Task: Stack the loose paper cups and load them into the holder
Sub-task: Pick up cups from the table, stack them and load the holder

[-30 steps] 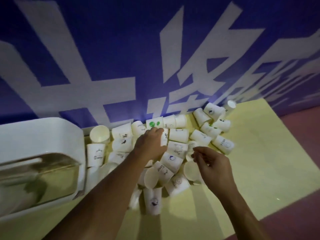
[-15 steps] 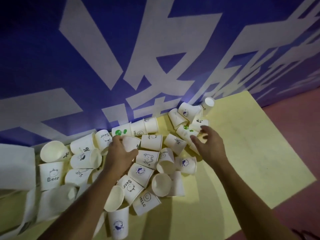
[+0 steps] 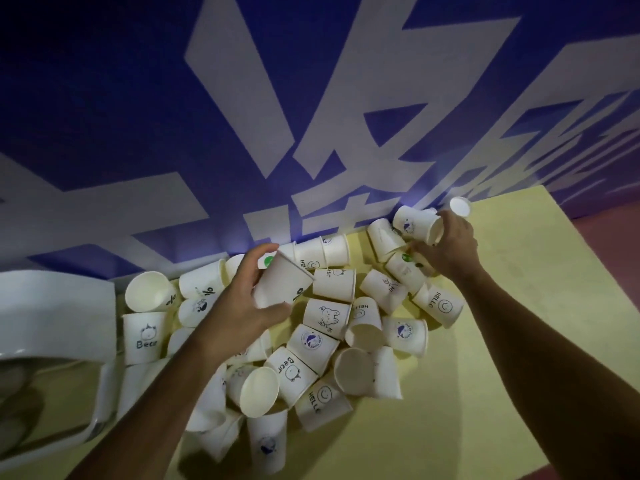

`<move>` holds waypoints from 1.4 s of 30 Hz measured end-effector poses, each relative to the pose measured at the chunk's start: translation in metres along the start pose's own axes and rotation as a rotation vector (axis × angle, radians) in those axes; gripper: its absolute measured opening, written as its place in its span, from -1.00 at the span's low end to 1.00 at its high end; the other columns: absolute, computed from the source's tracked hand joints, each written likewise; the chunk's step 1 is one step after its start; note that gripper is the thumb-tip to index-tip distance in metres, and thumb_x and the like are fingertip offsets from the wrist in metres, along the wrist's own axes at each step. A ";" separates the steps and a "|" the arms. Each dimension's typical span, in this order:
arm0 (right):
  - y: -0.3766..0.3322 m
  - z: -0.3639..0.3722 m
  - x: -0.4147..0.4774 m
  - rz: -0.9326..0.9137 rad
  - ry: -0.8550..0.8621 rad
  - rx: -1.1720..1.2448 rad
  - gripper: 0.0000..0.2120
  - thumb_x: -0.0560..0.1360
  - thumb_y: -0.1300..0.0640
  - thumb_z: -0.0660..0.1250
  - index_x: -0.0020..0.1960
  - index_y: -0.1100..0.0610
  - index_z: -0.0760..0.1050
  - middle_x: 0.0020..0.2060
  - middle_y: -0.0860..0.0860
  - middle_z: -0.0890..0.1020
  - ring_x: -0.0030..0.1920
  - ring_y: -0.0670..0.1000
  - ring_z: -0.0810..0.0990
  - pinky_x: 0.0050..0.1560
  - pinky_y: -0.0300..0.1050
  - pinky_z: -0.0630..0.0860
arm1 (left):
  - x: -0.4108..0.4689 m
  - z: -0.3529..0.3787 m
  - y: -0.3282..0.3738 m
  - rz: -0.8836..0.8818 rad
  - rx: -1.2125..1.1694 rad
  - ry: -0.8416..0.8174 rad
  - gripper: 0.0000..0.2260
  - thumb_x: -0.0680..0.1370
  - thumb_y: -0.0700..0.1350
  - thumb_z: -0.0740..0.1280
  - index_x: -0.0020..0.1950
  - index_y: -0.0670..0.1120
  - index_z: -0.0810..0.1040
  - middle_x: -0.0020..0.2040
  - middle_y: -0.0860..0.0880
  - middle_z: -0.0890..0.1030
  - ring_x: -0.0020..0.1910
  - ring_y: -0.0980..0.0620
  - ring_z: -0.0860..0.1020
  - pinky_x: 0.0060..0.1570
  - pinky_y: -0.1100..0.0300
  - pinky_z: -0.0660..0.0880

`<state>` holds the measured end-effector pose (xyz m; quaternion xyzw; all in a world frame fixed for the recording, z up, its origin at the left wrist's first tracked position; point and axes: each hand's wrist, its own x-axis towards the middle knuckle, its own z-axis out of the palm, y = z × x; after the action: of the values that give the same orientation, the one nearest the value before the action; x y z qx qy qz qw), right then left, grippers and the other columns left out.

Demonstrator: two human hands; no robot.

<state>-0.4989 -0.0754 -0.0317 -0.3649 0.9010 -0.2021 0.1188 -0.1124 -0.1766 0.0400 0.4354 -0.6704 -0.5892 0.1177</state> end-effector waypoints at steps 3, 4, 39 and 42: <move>-0.017 -0.015 -0.022 -0.067 0.049 0.160 -0.38 0.37 0.01 0.62 0.31 0.08 0.40 0.08 -0.07 0.54 0.06 0.03 0.57 0.00 -0.01 0.58 | -0.006 -0.005 -0.003 0.026 -0.037 -0.057 -0.19 0.46 -0.21 0.56 0.46 0.42 0.24 0.30 0.08 0.50 0.15 -0.06 0.60 -0.11 0.19 0.62; -0.026 -0.022 -0.031 -0.080 0.060 0.193 -0.40 0.40 0.00 0.61 0.31 0.06 0.40 0.07 -0.11 0.53 0.03 -0.04 0.57 -0.03 -0.14 0.53 | -0.010 -0.008 -0.004 0.041 -0.033 -0.061 -0.20 0.46 -0.20 0.56 0.45 0.41 0.26 0.29 0.06 0.50 0.14 -0.07 0.60 -0.15 0.21 0.61; -0.483 0.125 -0.444 -0.500 -0.463 0.703 -0.53 0.46 -0.23 0.43 0.35 -0.33 0.44 0.27 -0.30 0.59 0.32 -0.10 0.58 0.28 -0.01 0.55 | -0.336 -0.334 -0.208 0.213 0.018 0.688 -0.40 0.31 0.17 0.61 0.29 0.08 0.55 0.20 0.15 0.59 0.19 0.02 0.59 0.05 0.11 0.57; -0.483 0.128 -0.443 -0.477 -0.447 0.673 -0.47 0.45 -0.24 0.43 0.39 -0.22 0.46 0.28 -0.29 0.58 0.32 -0.09 0.56 0.30 0.08 0.54 | -0.321 -0.335 -0.205 0.206 -0.004 0.692 -0.35 0.34 0.13 0.61 0.38 0.04 0.51 0.25 0.13 0.60 0.23 0.02 0.59 0.12 0.08 0.57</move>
<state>0.1547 -0.1130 0.1020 -0.5375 0.6289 -0.4211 0.3718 0.3935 -0.1601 0.0644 0.5392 -0.6300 -0.3932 0.3972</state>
